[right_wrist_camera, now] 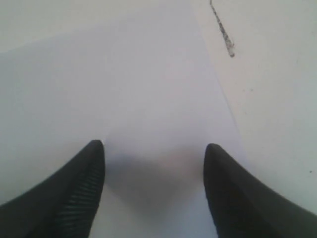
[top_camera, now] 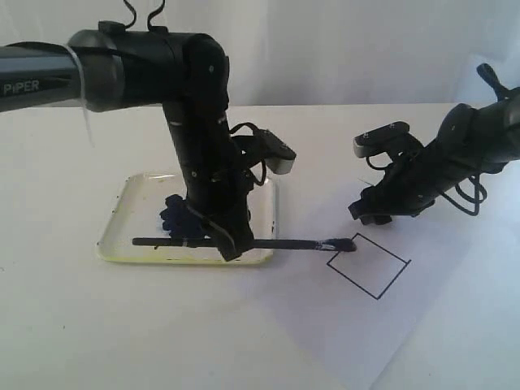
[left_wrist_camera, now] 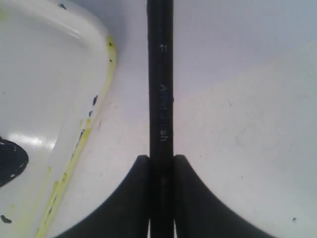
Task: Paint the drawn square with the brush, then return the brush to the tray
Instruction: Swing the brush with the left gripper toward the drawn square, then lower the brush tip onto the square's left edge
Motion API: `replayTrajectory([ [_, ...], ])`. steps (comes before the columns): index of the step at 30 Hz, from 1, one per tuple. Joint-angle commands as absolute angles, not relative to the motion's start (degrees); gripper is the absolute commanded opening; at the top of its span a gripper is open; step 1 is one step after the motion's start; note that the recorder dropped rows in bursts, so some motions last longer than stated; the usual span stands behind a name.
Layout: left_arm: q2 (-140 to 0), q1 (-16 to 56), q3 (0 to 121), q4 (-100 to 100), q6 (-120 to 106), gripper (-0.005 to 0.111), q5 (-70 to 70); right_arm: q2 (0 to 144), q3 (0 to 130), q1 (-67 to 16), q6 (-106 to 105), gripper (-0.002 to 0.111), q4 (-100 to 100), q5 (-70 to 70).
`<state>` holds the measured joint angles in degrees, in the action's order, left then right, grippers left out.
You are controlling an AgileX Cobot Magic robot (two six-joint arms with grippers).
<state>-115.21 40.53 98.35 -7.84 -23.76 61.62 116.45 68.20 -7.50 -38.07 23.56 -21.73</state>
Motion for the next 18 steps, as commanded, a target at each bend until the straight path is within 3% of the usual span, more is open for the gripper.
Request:
replayTrajectory([
  [1, -114.7, 40.7, 100.8, -8.5, -22.3, 0.0, 63.8, 116.9, 68.2, -7.5, -38.5, 0.055, 23.5, -21.5],
  [18, -118.2, 40.7, 100.8, -14.3, -21.0, 0.0, 59.4, 116.9, 68.2, -7.5, -38.5, 0.055, 23.5, -21.5],
])
